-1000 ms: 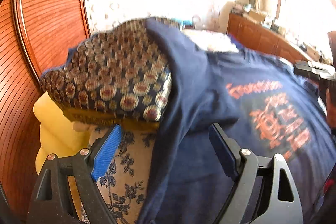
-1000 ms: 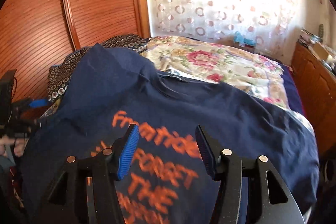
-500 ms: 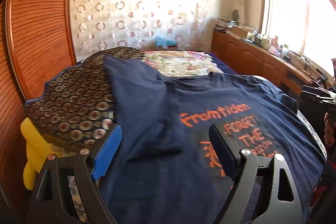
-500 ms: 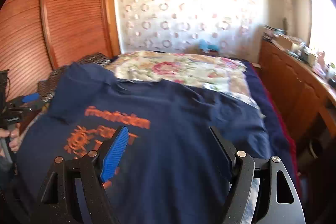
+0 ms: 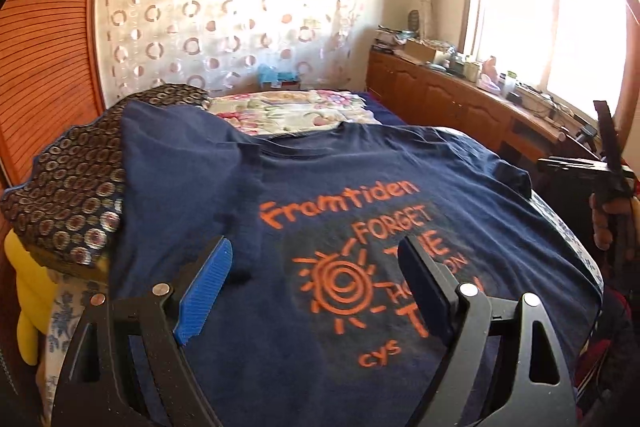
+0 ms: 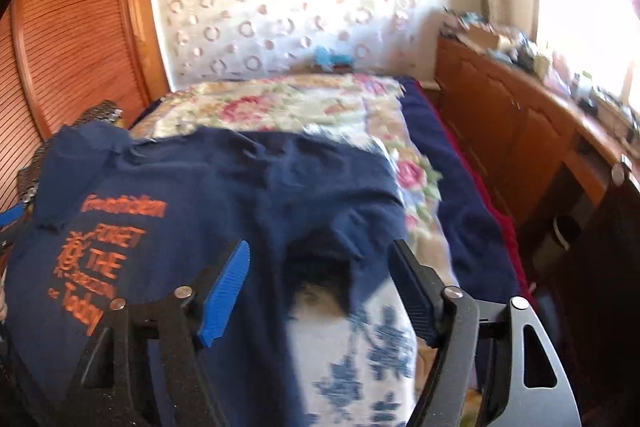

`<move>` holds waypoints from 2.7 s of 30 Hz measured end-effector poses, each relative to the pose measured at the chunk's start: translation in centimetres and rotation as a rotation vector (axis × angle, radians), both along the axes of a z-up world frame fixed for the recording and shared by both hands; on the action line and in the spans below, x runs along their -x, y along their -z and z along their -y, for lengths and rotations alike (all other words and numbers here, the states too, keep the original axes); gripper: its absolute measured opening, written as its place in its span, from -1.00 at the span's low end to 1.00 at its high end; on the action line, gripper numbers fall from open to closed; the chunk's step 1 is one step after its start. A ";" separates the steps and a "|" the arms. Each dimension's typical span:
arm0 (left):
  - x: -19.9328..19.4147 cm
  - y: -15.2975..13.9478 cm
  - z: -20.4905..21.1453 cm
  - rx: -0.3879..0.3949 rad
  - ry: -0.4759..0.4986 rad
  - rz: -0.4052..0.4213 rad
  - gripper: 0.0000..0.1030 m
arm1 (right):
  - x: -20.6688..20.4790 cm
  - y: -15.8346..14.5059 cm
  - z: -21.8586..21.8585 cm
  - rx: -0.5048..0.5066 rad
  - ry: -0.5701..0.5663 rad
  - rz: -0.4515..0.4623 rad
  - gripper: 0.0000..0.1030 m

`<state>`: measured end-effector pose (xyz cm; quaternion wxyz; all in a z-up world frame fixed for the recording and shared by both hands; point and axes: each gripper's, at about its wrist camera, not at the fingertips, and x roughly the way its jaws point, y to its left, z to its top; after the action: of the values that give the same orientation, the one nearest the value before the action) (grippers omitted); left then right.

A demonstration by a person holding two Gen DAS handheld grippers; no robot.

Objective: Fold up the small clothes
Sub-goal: 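Close the right tool on the shirt's opposite side edge and sleeve, then fold the gripped side over toward the center with the right tool, release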

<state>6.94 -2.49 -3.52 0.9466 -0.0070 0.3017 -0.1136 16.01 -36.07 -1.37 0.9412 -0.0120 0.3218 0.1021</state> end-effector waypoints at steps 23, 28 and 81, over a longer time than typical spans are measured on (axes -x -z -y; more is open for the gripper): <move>0.1 2.1 3.1 -0.039 0.069 -0.077 0.67 | -0.5 -0.8 -2.2 0.068 0.073 -0.097 -0.84; 0.4 2.0 2.8 -0.025 0.057 -0.068 0.67 | 2.0 -3.8 -4.4 0.089 0.034 0.038 -0.84; 1.3 2.0 0.6 0.035 0.009 -0.050 0.67 | 0.8 -12.6 -23.2 0.114 -0.312 0.008 -0.63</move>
<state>5.69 -3.07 -5.49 0.9379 -0.0251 0.3232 -0.1231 15.17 -12.90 11.27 0.9130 -0.1155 0.3177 0.2284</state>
